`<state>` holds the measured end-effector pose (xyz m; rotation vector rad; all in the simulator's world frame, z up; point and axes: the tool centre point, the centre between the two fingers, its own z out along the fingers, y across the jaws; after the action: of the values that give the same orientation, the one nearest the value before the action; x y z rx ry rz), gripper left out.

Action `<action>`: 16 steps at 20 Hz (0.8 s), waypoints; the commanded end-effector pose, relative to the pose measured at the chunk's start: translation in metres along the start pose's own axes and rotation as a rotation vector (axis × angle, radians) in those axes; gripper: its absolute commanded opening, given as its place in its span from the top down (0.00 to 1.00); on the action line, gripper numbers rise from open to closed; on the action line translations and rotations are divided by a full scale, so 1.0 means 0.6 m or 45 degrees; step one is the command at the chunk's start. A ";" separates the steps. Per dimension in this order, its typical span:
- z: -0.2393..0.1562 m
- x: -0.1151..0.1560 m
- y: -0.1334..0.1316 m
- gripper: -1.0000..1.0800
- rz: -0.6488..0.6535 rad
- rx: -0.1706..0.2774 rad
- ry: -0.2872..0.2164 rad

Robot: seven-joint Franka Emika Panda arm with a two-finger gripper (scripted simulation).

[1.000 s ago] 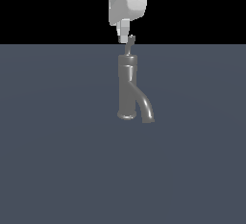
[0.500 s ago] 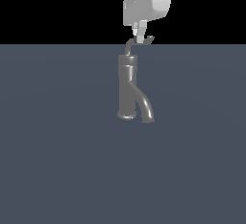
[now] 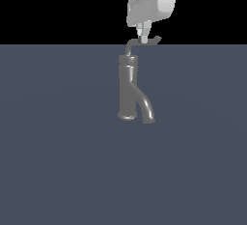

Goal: Turn on the faucet by rotating a designated handle.

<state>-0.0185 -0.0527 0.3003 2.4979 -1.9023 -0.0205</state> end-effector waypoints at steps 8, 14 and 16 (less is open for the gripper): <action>-0.001 0.068 -0.025 1.00 0.041 0.012 0.009; -0.001 0.098 -0.039 1.00 0.053 0.012 0.010; -0.001 0.107 -0.043 1.00 0.056 0.012 0.011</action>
<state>0.0210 -0.0729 0.3002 2.5088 -1.8968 -0.0198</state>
